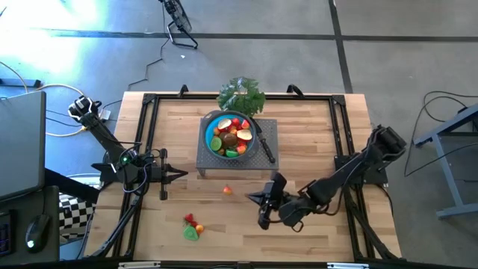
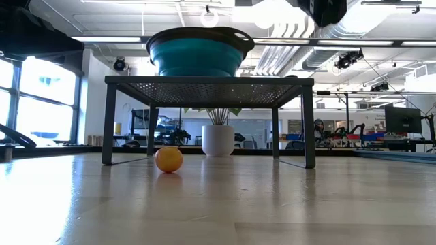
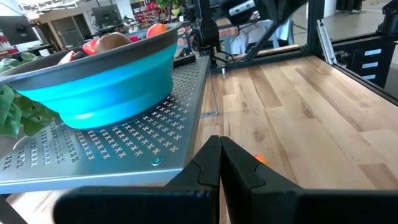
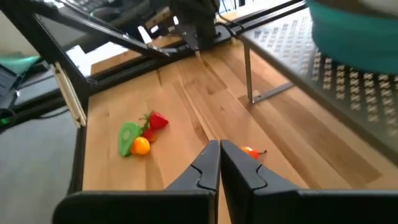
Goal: Pick & Place Fruit
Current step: Put the pear into the blue strainer bowl on the shelf
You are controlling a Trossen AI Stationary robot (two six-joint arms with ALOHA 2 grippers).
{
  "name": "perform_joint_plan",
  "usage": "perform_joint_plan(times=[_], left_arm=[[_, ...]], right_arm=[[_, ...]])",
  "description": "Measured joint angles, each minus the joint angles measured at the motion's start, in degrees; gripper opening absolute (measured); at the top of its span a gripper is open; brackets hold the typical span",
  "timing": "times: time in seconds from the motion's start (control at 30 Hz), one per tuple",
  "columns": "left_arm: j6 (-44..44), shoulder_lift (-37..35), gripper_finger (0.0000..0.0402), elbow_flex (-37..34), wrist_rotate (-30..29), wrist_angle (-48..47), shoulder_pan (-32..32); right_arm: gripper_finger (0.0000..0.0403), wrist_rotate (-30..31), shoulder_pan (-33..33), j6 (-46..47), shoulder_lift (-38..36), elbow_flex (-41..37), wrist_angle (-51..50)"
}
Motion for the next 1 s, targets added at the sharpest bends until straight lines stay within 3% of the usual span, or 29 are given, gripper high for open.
perform_joint_plan(times=[0.63, 0.87, 1.0], left_arm=[[0.0, 0.0, 0.0000, 0.0, 0.0, -0.1, 0.0], [0.0, 0.0, 0.0000, 0.0, 0.0, -0.2, 0.0], [0.0, 0.0, 0.0000, 0.0, 0.0, -0.2, 0.0]], right_arm=[[0.0004, -1.5, 0.1, -1.9, 8.6, 0.0, 9.1], [0.0004, -5.1, -0.5, -8.2, 8.1, -0.3, 10.0], [0.0004, -8.3, -1.9, -8.4, 8.1, -4.9, 16.5]])
